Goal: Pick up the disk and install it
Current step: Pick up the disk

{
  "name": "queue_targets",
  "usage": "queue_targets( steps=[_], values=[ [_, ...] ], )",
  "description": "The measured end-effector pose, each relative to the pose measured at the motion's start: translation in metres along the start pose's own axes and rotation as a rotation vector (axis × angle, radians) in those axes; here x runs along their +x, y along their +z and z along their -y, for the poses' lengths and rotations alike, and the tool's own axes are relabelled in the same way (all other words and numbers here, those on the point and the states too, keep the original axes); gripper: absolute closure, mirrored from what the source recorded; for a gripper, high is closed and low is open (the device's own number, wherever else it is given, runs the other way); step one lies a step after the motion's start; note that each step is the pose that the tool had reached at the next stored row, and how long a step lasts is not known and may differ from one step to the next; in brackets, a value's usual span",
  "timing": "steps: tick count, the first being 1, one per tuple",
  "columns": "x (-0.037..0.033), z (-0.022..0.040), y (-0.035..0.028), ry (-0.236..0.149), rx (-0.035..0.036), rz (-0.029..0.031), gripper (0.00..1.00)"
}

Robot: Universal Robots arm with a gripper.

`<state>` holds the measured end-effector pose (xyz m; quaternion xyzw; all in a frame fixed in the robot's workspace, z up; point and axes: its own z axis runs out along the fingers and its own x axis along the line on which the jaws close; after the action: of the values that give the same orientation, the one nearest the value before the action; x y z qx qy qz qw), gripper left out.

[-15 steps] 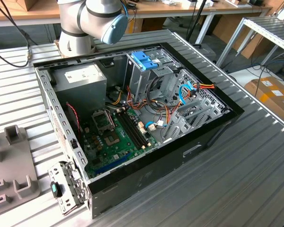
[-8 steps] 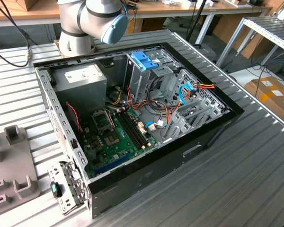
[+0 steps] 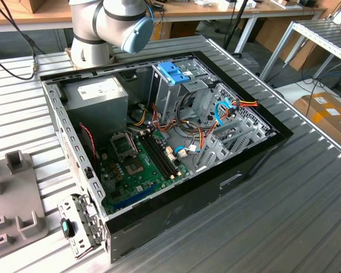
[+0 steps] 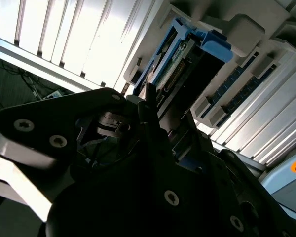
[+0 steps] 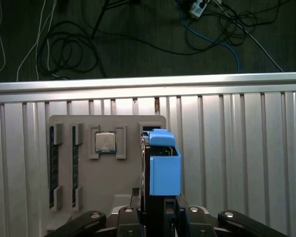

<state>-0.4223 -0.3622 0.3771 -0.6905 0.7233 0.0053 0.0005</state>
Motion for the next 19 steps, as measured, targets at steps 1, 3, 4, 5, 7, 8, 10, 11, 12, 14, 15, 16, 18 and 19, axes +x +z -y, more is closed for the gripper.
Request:
queue_targets(
  steps=[1, 3, 4, 5, 7, 8, 10, 11, 12, 14, 15, 16, 18, 19],
  values=[
    [0.0, 0.0, -0.0008, 0.0, 0.0001, 0.0001, 0.65],
    [0.0, 0.0, -0.0028, 0.0, 0.0, 0.0, 0.65],
    [-0.0001, 0.0, -0.0043, 0.0, 0.0, 0.0, 0.65],
    [-0.0001, 0.0, -0.0061, 0.0, 0.0, 0.0, 0.65],
    [-0.0001, -0.0001, -0.0093, 0.0, 0.0, 0.0, 0.65],
    [-0.0001, -0.0001, -0.0108, 0.0, 0.0, 0.0, 0.65],
    [-0.0001, -0.0001, -0.0144, 0.0, 0.0001, 0.0, 0.65],
    [-0.0001, -0.0001, -0.0169, 0.0, 0.0, 0.0, 0.65],
    [-0.0002, -0.0001, -0.0186, 0.0, 0.0, 0.0, 0.65],
    [-0.0002, -0.0002, -0.0224, 0.0, -0.0001, 0.0, 0.65],
    [-0.0002, -0.0002, -0.0237, 0.0, 0.0, 0.0001, 0.65],
    [-0.0002, -0.0002, -0.025, 0.0, 0.0, 0.0, 0.65],
    [-0.0002, -0.0002, -0.0279, 0.0, 0.0002, 0.0001, 0.65],
    [-0.0003, -0.0002, -0.0293, 0.0, 0.0, 0.0, 0.65]
  ],
)
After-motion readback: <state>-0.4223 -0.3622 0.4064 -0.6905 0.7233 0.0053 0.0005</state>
